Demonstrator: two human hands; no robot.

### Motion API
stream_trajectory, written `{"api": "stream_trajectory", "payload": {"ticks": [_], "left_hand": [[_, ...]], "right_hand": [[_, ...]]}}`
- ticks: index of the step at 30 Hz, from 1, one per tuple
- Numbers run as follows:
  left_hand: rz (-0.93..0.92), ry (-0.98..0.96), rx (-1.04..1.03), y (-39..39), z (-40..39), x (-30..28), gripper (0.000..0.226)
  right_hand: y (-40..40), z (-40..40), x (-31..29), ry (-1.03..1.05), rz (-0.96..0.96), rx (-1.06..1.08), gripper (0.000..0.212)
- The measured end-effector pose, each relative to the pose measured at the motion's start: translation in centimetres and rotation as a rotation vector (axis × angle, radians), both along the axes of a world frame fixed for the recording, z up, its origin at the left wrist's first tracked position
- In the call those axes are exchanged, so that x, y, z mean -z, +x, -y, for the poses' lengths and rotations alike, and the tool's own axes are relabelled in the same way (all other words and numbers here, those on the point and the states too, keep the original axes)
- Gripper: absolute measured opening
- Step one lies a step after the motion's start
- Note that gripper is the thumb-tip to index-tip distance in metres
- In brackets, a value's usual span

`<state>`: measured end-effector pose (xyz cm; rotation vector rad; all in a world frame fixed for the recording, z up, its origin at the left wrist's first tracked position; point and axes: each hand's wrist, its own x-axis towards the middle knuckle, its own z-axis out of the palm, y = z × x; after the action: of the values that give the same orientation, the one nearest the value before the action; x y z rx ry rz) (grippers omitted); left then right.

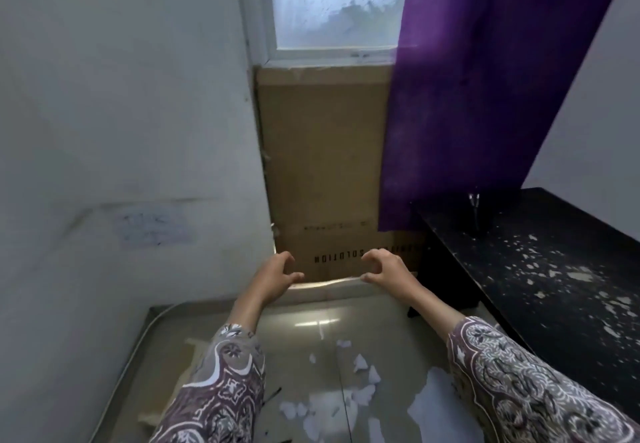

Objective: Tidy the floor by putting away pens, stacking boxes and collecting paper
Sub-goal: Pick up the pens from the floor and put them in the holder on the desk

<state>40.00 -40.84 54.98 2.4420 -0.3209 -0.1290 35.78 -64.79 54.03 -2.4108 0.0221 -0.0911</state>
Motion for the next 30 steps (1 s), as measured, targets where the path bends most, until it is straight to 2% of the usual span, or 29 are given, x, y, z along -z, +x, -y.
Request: {"api": "stream_trajectory", "payload": {"ticks": [8, 18, 21, 30], "left_hand": [[-0.124, -0.028, -0.237, -11.3, -7.9, 4.7, 0.039], [-0.301, -0.059, -0.408, -22.1, -17.7, 10.4, 0.033], [-0.341, -0.050, -0.432, -24.2, -20.7, 12.2, 0.026], [-0.499, 0.016, -0.426, -29.2, -28.9, 18.3, 0.026]], "right_hand": [[-7.3, -7.4, 2.8, 0.021, -0.051, -0.197, 0.040], [-13.7, -17.2, 8.0, -0.033, -0.206, -0.418, 0.040], [-15.1, -20.3, 9.7, -0.049, -0.246, -0.446, 0.040], [-18.1, -28.4, 16.2, -0.045, -0.403, -0.432, 0.033]]}}
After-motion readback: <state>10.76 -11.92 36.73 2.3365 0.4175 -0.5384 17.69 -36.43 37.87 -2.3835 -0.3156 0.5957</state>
